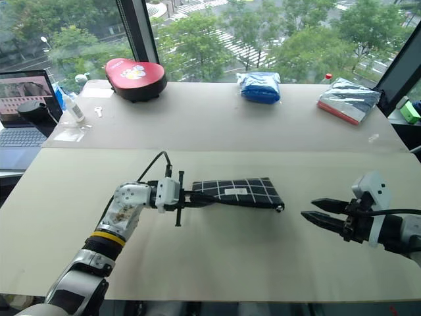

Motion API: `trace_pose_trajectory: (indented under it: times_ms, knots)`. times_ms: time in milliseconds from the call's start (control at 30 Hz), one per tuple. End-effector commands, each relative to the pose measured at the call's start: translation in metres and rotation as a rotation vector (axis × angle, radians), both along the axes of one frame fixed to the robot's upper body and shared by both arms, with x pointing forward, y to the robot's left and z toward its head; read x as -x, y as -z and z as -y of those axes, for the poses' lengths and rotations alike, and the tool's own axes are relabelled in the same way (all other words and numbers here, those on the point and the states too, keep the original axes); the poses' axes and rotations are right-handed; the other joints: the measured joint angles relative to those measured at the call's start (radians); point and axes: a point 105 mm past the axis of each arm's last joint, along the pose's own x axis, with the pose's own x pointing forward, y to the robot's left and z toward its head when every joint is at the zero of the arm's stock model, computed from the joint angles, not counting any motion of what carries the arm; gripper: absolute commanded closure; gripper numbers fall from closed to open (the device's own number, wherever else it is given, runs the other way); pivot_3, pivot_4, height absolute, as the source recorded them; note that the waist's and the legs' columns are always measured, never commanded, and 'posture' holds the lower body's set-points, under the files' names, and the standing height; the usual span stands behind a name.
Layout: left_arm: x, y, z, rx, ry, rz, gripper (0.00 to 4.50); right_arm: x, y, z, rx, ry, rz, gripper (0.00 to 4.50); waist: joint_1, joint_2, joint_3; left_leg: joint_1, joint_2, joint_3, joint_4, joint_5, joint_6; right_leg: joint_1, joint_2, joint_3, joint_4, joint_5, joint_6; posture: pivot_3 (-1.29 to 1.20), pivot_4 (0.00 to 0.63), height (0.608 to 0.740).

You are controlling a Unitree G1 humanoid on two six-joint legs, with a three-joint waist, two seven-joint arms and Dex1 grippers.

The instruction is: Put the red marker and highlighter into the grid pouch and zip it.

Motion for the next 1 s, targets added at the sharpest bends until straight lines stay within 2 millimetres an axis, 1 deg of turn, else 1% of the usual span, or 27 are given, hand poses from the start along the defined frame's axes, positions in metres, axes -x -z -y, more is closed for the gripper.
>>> trace_pose_trajectory:
  times_ms: [33,67,100,133,200,267,400,433,500,567,700,800,867,1000]
  knots:
    - [0.000,-0.014,0.000,0.049,0.016,0.015,2.24,-0.002,-0.013,-0.010,-0.011,-0.035,0.066,1.89,0.000,0.000,0.000,0.000,0.000,0.000,0.000,0.000,0.000,0.000,0.000,0.000,0.000,0.000,0.000,0.00,0.150,0.740]
    - [-0.003,-0.019,-0.001,0.080,-0.010,-0.003,2.16,-0.002,-0.014,-0.010,-0.014,-0.034,0.072,1.89,0.000,0.000,0.000,0.000,0.000,0.000,0.000,0.000,0.000,0.000,0.000,0.000,0.000,0.000,0.000,0.00,0.150,0.740]
    - [-0.004,-0.022,-0.003,0.098,-0.028,-0.037,1.57,-0.003,-0.014,-0.010,-0.016,-0.034,0.075,1.89,0.000,0.000,0.000,0.000,0.000,0.000,0.000,0.000,0.000,0.000,0.000,0.000,0.000,0.000,0.000,0.00,0.150,0.740]
    - [-0.004,-0.024,-0.004,0.108,-0.038,-0.062,1.32,-0.003,-0.014,-0.011,-0.016,-0.033,0.076,1.89,0.000,0.000,0.000,0.000,0.000,0.000,0.000,0.000,0.000,0.000,0.000,0.000,0.000,0.000,0.000,0.00,0.150,0.740]
    - [0.002,-0.020,-0.012,0.066,-0.041,-0.150,0.63,-0.005,-0.014,-0.010,-0.016,-0.031,0.080,1.89,-0.001,0.000,0.000,0.000,0.000,0.000,0.000,0.000,0.000,0.000,0.000,0.000,0.000,0.000,0.000,0.00,0.150,0.740]
    - [0.005,-0.019,-0.019,0.051,-0.073,-0.249,0.63,-0.008,-0.014,-0.008,-0.014,-0.028,0.084,1.89,-0.006,0.000,0.000,0.000,0.001,0.000,0.000,0.000,0.000,0.000,0.000,0.000,0.000,0.000,0.000,0.00,0.150,0.740]
    - [-0.005,-0.031,-0.038,0.141,-0.250,-0.435,0.63,-0.016,-0.016,-0.006,-0.016,-0.018,0.100,1.89,-0.006,0.001,0.001,0.000,0.001,0.000,0.000,0.000,0.000,0.000,0.001,0.000,0.001,0.000,0.000,0.00,0.150,0.740]
    - [-0.008,-0.034,-0.043,0.162,-0.304,-0.457,0.63,-0.018,-0.016,-0.005,-0.018,-0.016,0.102,1.89,-0.005,0.001,0.001,0.000,0.001,0.000,0.000,0.000,0.000,0.000,0.001,0.000,0.001,0.000,0.000,0.00,0.150,0.740]
    - [-0.016,-0.040,-0.056,0.221,-0.454,-0.463,0.63,-0.021,-0.015,-0.004,-0.023,-0.016,0.103,1.89,-0.004,0.001,0.001,0.000,0.001,-0.001,0.000,0.000,0.000,0.000,0.001,0.000,0.001,0.000,0.001,0.00,0.150,0.740]
    - [-0.017,-0.041,-0.071,0.234,-0.562,-0.499,0.63,-0.025,-0.014,-0.004,-0.028,-0.014,0.106,1.89,-0.004,0.001,0.001,0.001,0.001,-0.001,0.000,0.000,0.000,-0.001,0.001,0.000,0.001,0.000,0.001,0.00,0.150,0.740]
    - [-0.014,-0.053,-0.102,0.308,-0.665,-0.529,0.63,-0.031,-0.010,-0.005,-0.046,-0.014,0.104,1.89,-0.004,0.001,0.001,0.001,0.001,-0.001,-0.001,0.000,0.000,-0.001,0.001,0.000,0.001,0.000,0.000,0.00,0.150,0.740]
    - [-0.013,-0.054,-0.121,0.328,-0.748,-0.524,0.63,-0.035,-0.006,-0.006,-0.056,-0.016,0.100,1.89,-0.004,0.001,0.001,0.001,0.001,-0.001,-0.001,0.001,-0.002,-0.001,0.001,0.000,0.001,0.000,0.000,0.00,0.150,0.740]
    - [-0.011,-0.053,-0.130,0.336,-0.789,-0.525,0.63,-0.038,-0.004,-0.007,-0.058,-0.017,0.098,1.89,-0.004,0.001,0.001,0.001,0.000,-0.001,-0.002,0.001,-0.002,-0.001,0.001,0.000,0.001,0.000,0.000,0.00,0.150,0.740]
    - [-0.004,-0.051,-0.140,0.353,-0.835,-0.528,0.63,-0.043,-0.002,-0.008,-0.060,-0.021,0.096,1.89,-0.002,0.001,0.001,0.001,0.000,-0.001,-0.002,0.001,-0.002,-0.001,0.001,0.000,0.001,0.000,0.000,0.00,0.150,0.740]
